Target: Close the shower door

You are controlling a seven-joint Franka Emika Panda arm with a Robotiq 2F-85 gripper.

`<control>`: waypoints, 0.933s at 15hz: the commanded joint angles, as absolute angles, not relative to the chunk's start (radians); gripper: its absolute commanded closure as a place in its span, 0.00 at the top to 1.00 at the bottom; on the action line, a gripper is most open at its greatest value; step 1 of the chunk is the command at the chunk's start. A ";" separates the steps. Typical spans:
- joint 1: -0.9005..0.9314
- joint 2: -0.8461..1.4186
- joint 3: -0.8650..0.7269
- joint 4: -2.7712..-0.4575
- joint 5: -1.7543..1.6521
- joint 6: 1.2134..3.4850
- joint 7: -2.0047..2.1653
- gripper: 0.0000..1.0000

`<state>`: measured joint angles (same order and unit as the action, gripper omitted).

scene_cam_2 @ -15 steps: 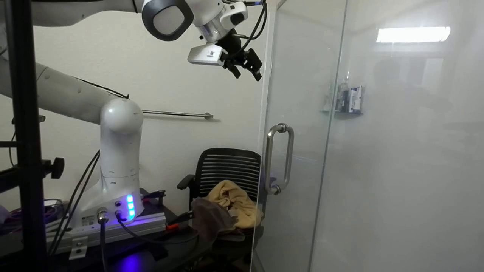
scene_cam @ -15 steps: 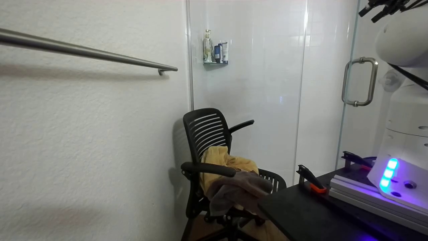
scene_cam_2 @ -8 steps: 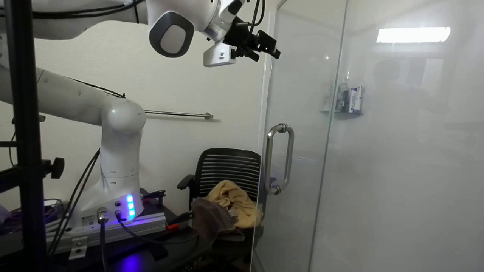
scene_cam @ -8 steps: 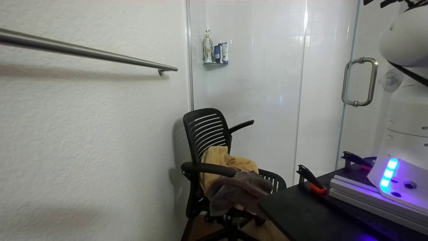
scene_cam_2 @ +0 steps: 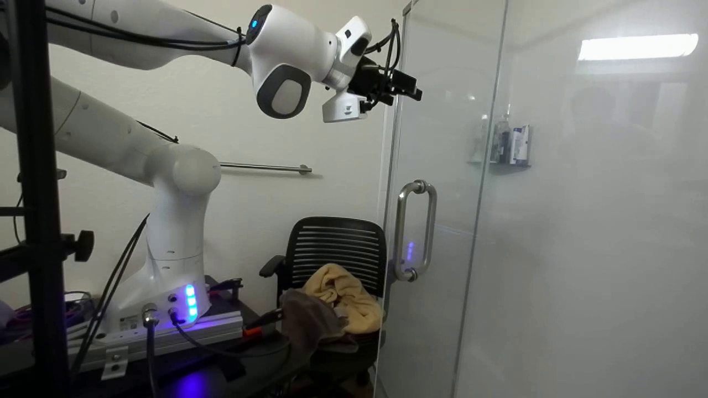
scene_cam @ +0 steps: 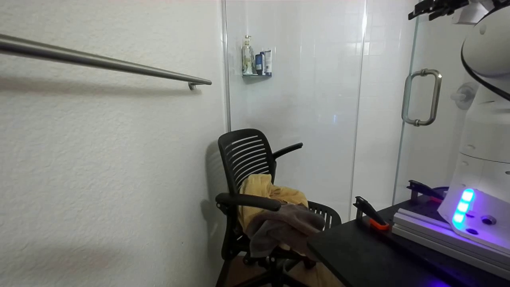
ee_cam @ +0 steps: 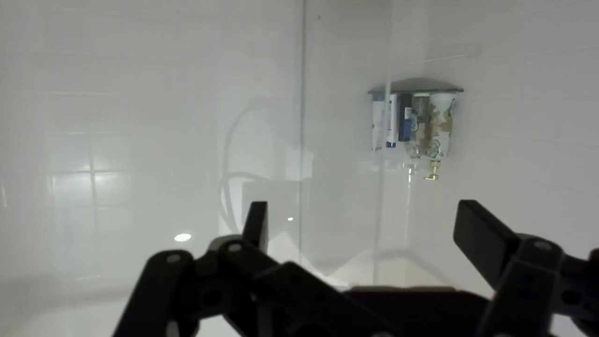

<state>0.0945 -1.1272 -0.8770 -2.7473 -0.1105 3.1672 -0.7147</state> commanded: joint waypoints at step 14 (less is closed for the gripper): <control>0.301 -0.323 -0.863 -2.420 -0.012 3.448 -0.226 1.00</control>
